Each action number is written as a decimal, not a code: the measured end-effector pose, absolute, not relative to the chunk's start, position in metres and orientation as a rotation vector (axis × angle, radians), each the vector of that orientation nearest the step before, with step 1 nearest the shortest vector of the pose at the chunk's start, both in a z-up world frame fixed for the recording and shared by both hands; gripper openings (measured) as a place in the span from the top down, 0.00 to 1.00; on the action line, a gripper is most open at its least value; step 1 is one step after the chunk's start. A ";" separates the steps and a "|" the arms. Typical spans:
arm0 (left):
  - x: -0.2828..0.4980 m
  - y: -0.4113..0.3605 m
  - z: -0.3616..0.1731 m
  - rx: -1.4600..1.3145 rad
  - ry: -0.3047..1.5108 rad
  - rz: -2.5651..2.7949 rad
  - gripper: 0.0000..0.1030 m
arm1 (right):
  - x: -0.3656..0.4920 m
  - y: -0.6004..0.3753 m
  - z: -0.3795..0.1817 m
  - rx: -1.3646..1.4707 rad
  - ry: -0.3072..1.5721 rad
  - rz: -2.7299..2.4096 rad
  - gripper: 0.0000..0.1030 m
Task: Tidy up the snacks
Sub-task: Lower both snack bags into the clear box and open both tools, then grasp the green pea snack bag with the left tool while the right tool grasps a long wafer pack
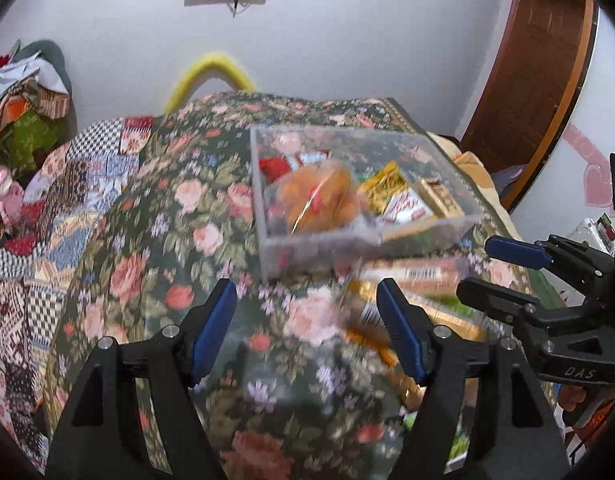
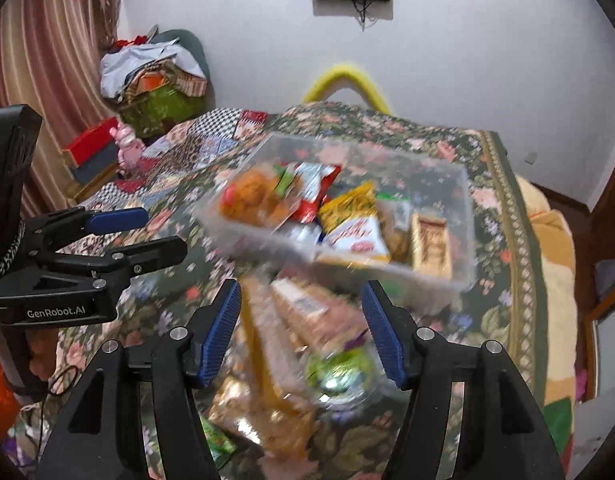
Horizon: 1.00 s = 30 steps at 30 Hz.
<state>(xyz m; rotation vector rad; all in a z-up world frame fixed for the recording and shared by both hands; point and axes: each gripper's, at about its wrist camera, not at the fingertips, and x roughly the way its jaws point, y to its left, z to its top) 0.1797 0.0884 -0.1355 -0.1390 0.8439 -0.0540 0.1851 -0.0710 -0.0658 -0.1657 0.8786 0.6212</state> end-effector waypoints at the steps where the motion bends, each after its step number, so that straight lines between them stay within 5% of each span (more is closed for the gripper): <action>1: 0.177 0.090 -0.139 -0.143 0.853 -0.053 0.30 | 0.184 -0.069 -0.070 -0.166 0.890 0.629 0.43; 15: 0.174 0.100 -0.189 -0.187 0.956 -0.039 0.30 | 0.192 -0.044 -0.119 -0.177 1.032 0.677 0.43; 22: 0.170 0.097 -0.194 -0.189 0.970 -0.041 0.30 | 0.191 -0.045 -0.119 -0.138 1.044 0.717 0.67; 30: 0.148 0.081 -0.174 -0.191 0.952 -0.069 0.30 | 0.163 -0.057 -0.094 -0.186 0.956 0.670 0.69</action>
